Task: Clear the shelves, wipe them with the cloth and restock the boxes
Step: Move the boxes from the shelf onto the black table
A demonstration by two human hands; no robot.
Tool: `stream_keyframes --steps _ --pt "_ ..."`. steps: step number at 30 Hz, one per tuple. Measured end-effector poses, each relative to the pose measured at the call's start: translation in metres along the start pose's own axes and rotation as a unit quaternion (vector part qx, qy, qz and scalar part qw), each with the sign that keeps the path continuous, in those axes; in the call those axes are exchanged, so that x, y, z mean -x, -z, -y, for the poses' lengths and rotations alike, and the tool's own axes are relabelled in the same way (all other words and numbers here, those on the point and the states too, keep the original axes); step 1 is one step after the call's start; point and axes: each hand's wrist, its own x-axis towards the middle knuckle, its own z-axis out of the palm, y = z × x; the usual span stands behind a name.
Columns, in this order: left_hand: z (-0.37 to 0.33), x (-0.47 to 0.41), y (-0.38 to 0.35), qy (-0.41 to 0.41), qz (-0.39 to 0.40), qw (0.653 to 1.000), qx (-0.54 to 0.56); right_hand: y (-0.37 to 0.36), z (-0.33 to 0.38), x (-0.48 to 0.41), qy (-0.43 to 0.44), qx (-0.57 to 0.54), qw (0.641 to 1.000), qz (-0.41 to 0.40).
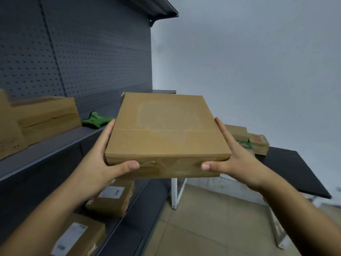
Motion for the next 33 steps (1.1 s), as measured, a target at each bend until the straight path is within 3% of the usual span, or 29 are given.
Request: stream_keyframes --steps 18,33 --pt "0.069 -0.177 -0.167 -0.032 0.229 0.966 0.119 0.114 -0.076 0.000 -0.124 0.050 0.971 -0.199" --pt "0.071 -0.283 -0.366 -0.050 0.303 0.941 0.142 0.280 -0.178 -0.004 -0.150 0.054 0.957 -0.244"
